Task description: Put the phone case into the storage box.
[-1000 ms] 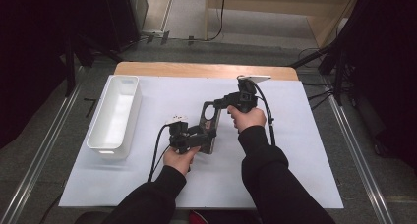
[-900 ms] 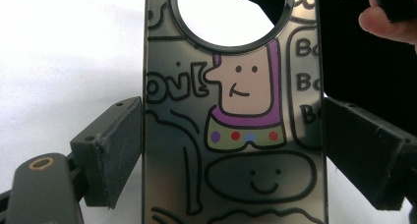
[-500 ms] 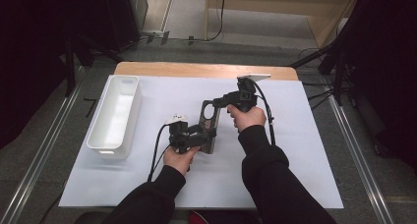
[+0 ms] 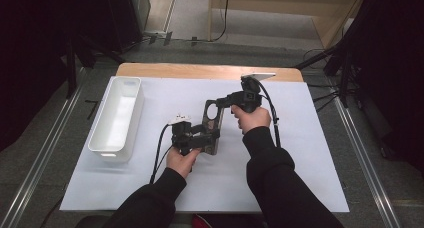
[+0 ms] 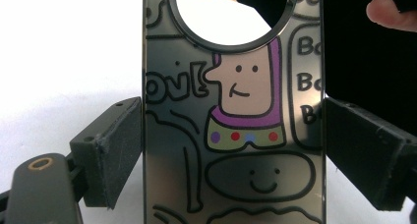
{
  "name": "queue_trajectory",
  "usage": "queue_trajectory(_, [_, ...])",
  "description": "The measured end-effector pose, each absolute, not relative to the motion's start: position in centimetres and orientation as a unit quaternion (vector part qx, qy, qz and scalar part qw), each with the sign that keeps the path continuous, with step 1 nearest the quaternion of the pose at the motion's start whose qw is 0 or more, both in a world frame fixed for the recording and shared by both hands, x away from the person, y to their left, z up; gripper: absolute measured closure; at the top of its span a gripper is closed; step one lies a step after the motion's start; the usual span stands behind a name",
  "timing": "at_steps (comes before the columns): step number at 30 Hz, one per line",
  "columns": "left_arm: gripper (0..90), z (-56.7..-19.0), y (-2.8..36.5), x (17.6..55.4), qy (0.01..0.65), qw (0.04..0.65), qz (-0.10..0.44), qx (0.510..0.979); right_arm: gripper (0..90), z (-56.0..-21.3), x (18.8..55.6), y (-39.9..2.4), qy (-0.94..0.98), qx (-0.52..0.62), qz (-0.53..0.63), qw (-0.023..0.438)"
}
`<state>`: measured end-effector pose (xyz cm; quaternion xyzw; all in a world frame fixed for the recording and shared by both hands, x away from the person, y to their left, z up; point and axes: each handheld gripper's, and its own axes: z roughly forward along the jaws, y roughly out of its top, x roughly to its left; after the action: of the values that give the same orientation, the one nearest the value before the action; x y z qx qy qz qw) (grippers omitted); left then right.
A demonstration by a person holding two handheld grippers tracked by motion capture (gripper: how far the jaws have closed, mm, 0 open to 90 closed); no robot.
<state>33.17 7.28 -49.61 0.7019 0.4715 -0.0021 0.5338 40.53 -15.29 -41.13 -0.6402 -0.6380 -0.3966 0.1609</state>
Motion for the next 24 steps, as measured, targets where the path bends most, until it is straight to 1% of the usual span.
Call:
queue_trajectory(15, [11.1,-49.49,7.51,33.6,0.46,0.529,-0.018,0.713,77.4,-40.85,40.42,-15.06,-0.648,-0.634,-0.393,0.154])
queue_trajectory(19, [2.9,-49.31,7.37,33.65,0.444,0.532,-0.024,0.721,77.4,-40.76,40.38,-15.06,-0.65,-0.632,-0.394,0.153])
queue_trajectory(24, [2.5,-49.01,7.56,33.6,0.44,0.542,-0.027,0.715,77.4,-40.48,40.23,-15.26,-0.654,-0.628,-0.395,0.149])
